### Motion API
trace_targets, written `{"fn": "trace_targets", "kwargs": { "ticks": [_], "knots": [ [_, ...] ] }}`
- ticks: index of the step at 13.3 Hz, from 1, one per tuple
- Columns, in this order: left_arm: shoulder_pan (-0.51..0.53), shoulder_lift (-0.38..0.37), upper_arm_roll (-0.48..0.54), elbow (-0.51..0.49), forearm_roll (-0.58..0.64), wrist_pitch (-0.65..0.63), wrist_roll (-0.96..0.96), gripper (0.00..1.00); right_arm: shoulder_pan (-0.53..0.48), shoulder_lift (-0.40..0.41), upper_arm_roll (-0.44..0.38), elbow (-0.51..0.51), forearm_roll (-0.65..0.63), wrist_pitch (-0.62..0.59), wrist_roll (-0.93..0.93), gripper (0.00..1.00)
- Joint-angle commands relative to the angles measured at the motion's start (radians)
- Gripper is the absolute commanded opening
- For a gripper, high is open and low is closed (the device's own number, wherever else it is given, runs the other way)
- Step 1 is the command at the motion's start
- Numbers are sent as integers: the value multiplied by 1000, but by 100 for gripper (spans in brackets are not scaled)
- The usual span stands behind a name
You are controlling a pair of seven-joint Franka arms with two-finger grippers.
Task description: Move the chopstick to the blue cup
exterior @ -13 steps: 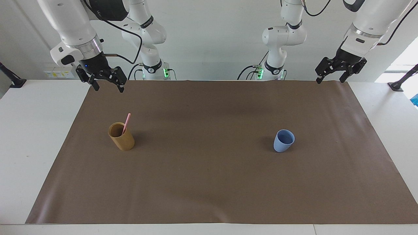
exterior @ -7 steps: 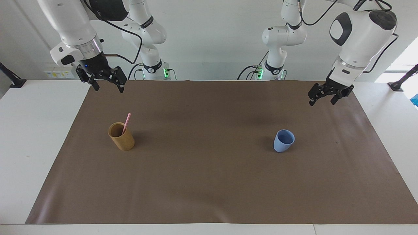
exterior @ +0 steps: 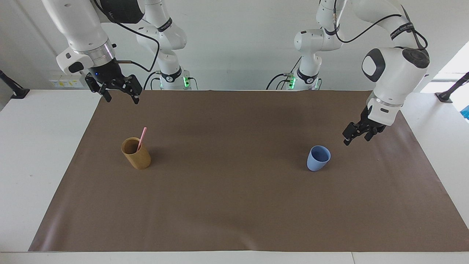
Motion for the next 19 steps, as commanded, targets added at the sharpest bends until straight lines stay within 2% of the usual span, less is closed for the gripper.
{"fn": "trace_targets", "kwargs": {
  "ticks": [1,3,16,17,18,19],
  "knots": [
    [-22,36,-3,-68,-15,111,-79,100,-10,-10,8,-9,3,-4,5,100],
    [-47,39,-3,-103,-15,153,-84,100,-10,-10,8,-9,3,-4,5,100],
    [-94,18,-4,-192,-15,153,-90,100,-10,-10,8,-9,3,-4,5,100],
    [-94,18,-4,-192,-15,153,-90,86,-10,-10,8,-9,3,-4,5,100],
    [-93,18,-4,-192,-15,155,-92,64,-10,-10,8,-9,3,-4,5,100],
    [-94,19,-4,-192,-15,153,-92,34,-10,-10,8,-9,3,-4,5,100]
  ]
}}
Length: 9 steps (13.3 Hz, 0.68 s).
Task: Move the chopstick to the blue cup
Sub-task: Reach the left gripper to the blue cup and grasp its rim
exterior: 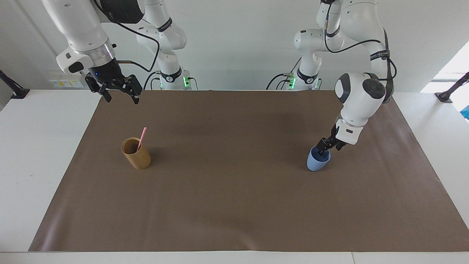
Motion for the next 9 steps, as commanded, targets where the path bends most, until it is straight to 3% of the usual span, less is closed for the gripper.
{"fn": "trace_targets", "kwargs": {
  "ticks": [1,5,9],
  "knots": [
    [-14,-32,12,-41,-16,24,3,2,-10,-10,8,-9,3,-4,5,100],
    [-14,-17,13,-12,-19,63,8,0,-10,-12,8,-9,3,-4,5,100],
    [-11,41,13,182,-16,-24,2,0,-10,-10,8,-9,3,-4,5,100]
  ]
}}
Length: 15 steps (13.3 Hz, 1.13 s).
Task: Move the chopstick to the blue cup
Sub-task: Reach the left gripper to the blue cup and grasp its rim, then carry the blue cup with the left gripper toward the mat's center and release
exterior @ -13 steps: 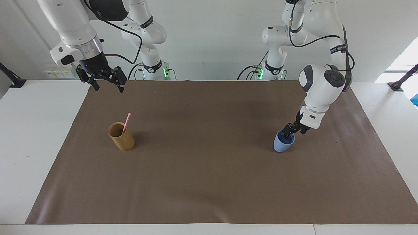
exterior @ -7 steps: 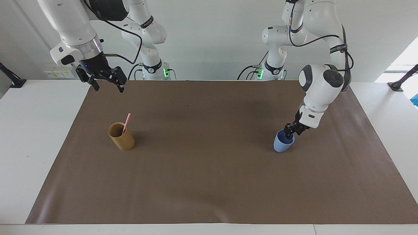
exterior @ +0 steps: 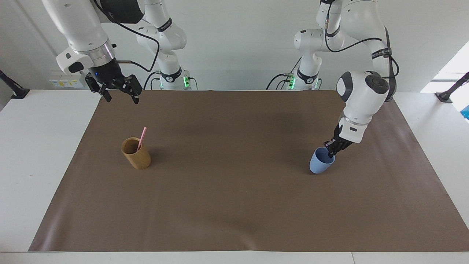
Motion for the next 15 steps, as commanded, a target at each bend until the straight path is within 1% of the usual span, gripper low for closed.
{"fn": "trace_targets", "kwargs": {
  "ticks": [1,2,4,6,7,8,10,11,12,15],
  "knots": [
    [-16,34,9,153,-12,-104,-2,0,-10,-10,8,-9,3,-3,5,100],
    [-34,36,6,185,-7,-134,-5,0,-10,-10,8,-9,3,-4,5,100],
    [-104,43,8,224,-6,-181,-37,0,-10,-10,8,-9,3,-3,5,100],
    [-177,51,6,244,-6,-183,-109,0,-10,-10,8,-9,3,-4,5,100],
    [-221,74,8,267,-6,-185,-132,0,-10,-10,8,-9,3,-4,5,100],
    [-267,121,8,296,-6,-183,-161,0,-10,-13,8,-11,3,-14,5,100],
    [-324,218,8,412,-4,-185,-246,0,-10,-10,8,-9,3,-3,5,100],
    [-358,250,9,445,6,-186,-272,0,-10,-10,8,-9,3,-4,5,100],
    [-390,266,8,459,29,-183,-295,0,-10,-10,8,-9,3,-4,5,100],
    [-425,263,8,454,37,-186,-333,0,-10,-10,8,-9,3,-3,5,100]
  ]
}}
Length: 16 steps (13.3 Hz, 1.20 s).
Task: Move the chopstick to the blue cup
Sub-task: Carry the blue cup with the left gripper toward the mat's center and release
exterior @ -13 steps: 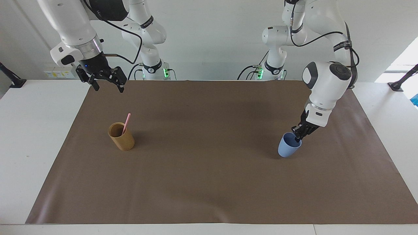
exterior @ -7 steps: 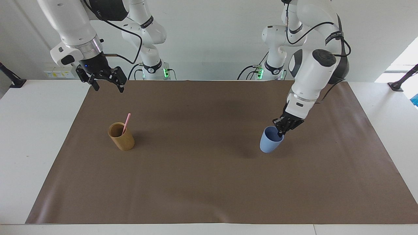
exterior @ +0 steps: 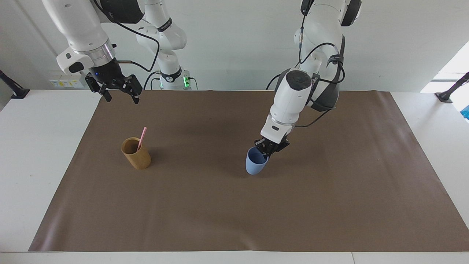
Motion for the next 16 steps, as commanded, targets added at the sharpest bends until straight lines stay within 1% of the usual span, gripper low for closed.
{"fn": "trace_targets", "kwargs": {
  "ticks": [1,2,4,6,8,10,12,15,16],
  "knots": [
    [-61,9,17,32,30,-29,-73,0,-10,-10,8,-9,3,-1,5,100],
    [-88,12,17,32,42,-22,-96,0,-10,-10,8,-9,3,1,5,100],
    [-105,14,17,19,45,-29,-101,0,-10,-10,8,-9,3,1,5,100],
    [-156,20,19,-4,54,-25,-131,0,-10,-10,8,-9,3,-1,5,100],
    [-158,19,17,-10,67,-25,-145,0,-10,-10,8,-9,3,1,5,100],
    [-177,22,17,-43,68,-11,-154,0,-10,-10,8,-9,3,1,5,100],
    [-182,40,17,-34,78,10,-173,0,-10,-12,10,-9,3,-7,5,100],
    [-179,45,14,-40,70,23,-196,0,1,-15,13,-12,3,-13,2,100],
    [-176,46,14,-44,65,49,-228,61,-7,-15,13,-12,3,-13,-1,100]
  ]
}}
